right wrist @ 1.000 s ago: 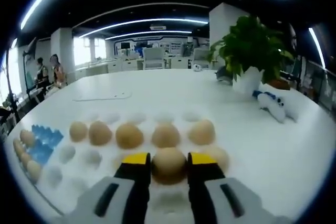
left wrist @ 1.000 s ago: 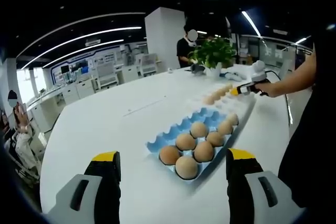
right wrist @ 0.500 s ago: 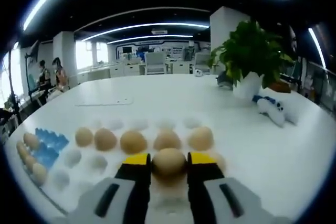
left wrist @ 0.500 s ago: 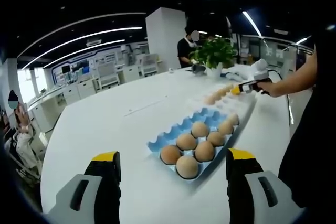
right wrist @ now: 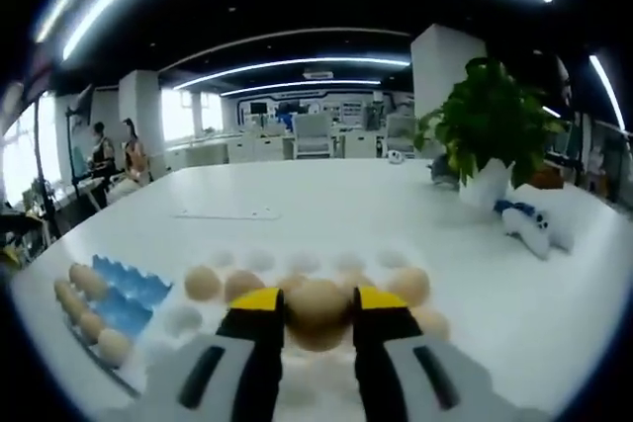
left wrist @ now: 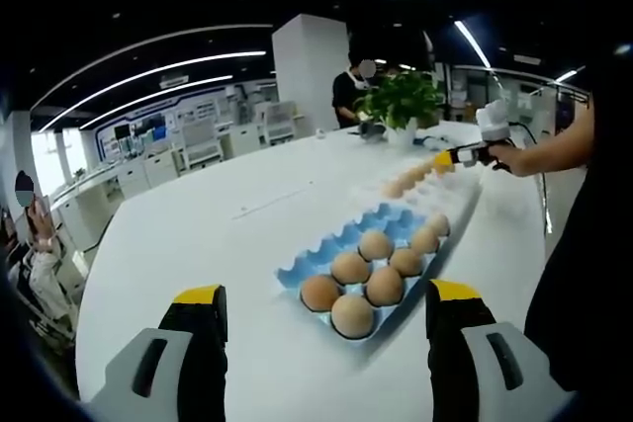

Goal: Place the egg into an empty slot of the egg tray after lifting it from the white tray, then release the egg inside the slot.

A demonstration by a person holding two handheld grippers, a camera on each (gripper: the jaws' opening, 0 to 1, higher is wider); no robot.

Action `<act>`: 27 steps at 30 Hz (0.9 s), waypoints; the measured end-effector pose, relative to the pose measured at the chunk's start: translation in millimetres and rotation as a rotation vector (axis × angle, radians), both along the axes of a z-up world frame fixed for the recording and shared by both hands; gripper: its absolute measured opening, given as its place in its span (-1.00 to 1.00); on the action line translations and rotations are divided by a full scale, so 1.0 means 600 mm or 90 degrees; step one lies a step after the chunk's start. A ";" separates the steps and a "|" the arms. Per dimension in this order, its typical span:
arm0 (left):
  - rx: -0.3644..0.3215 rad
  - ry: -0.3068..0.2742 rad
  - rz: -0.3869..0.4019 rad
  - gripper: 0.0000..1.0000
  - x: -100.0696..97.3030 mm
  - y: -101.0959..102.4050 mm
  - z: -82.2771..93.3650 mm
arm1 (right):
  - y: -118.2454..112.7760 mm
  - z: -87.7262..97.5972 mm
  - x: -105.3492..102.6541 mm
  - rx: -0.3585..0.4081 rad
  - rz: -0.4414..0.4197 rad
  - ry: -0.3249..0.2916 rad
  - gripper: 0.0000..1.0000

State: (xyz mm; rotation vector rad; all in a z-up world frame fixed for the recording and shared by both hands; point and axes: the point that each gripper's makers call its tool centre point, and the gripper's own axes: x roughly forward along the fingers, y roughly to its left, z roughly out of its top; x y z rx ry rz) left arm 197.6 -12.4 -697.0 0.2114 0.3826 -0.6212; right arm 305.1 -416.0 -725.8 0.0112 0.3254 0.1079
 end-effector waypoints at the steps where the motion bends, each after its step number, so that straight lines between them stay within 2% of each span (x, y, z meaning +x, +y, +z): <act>1: -0.001 0.000 0.000 0.68 0.000 0.000 0.000 | 0.005 0.002 0.000 0.003 0.004 -0.002 -0.48; 20: -0.001 -0.001 0.000 0.68 0.001 0.000 0.000 | 0.131 0.024 -0.005 0.024 0.124 -0.017 -0.48; 27: 0.000 0.001 0.000 0.68 -0.001 0.002 -0.002 | 0.159 0.023 -0.008 0.029 0.151 -0.015 -0.48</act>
